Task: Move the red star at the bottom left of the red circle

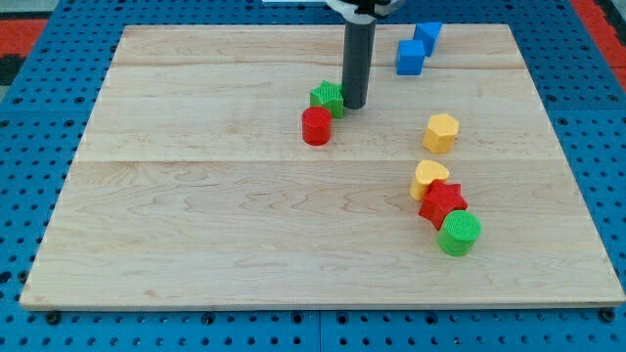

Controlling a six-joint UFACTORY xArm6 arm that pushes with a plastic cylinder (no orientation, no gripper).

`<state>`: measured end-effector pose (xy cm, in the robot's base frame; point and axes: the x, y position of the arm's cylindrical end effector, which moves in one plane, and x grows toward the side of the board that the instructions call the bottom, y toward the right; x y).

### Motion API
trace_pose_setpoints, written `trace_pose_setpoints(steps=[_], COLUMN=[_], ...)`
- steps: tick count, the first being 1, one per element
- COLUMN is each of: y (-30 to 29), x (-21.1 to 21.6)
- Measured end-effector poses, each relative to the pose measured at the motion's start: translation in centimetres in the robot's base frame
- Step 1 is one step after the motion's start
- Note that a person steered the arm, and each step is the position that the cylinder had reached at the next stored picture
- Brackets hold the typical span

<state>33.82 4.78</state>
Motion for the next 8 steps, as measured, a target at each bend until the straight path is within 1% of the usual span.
trace_pose_setpoints(steps=[1,2,3,4,5,6,7,8], y=[-2.8,-2.7,2.9,10.6,21.0,22.4,22.4,21.7], x=[-3.0,-3.6,-3.0,-1.1,0.1,7.6,13.1,15.5])
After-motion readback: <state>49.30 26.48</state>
